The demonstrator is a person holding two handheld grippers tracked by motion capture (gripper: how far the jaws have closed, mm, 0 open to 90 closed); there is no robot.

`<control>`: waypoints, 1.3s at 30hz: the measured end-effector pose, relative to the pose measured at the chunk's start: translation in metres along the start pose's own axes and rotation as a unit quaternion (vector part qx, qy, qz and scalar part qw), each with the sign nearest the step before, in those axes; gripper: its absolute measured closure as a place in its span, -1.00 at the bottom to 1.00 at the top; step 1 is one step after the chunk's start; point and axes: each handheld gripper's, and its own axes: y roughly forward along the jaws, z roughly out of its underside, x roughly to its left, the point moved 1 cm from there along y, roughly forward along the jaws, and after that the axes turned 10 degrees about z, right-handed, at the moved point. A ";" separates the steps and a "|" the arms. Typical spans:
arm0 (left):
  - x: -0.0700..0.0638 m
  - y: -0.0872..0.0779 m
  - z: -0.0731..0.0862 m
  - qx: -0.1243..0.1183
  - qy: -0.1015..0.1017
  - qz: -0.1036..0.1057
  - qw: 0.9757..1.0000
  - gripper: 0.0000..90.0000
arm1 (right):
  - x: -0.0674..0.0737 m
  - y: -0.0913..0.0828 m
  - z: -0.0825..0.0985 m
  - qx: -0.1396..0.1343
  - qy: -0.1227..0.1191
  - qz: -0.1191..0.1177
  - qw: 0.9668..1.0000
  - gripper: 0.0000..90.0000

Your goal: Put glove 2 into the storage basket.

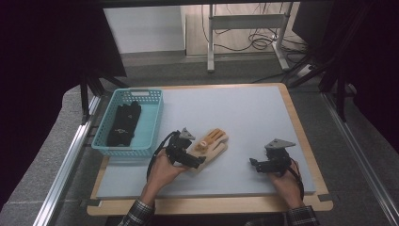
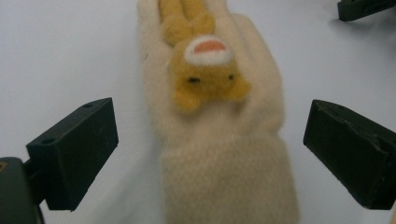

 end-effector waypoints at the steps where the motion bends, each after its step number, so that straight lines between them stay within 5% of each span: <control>1: 0.001 0.002 -0.002 0.003 0.000 0.000 1.000 -0.92 | 0.000 0.000 0.000 0.000 0.001 0.000 1.000 -0.68; 21: 0.008 0.050 -0.021 0.069 -0.008 0.009 0.998 -0.90 | 0.000 0.000 0.000 0.000 0.001 -0.001 1.000 -0.68; 31: 0.003 0.063 -0.019 0.097 0.010 -0.018 0.995 -0.89 | 0.000 0.000 0.000 0.000 0.001 0.000 1.000 -0.68; 39: 0.001 0.060 -0.018 0.093 0.012 -0.022 0.995 -0.79 | 0.000 0.000 0.000 0.000 0.001 0.000 1.000 -0.68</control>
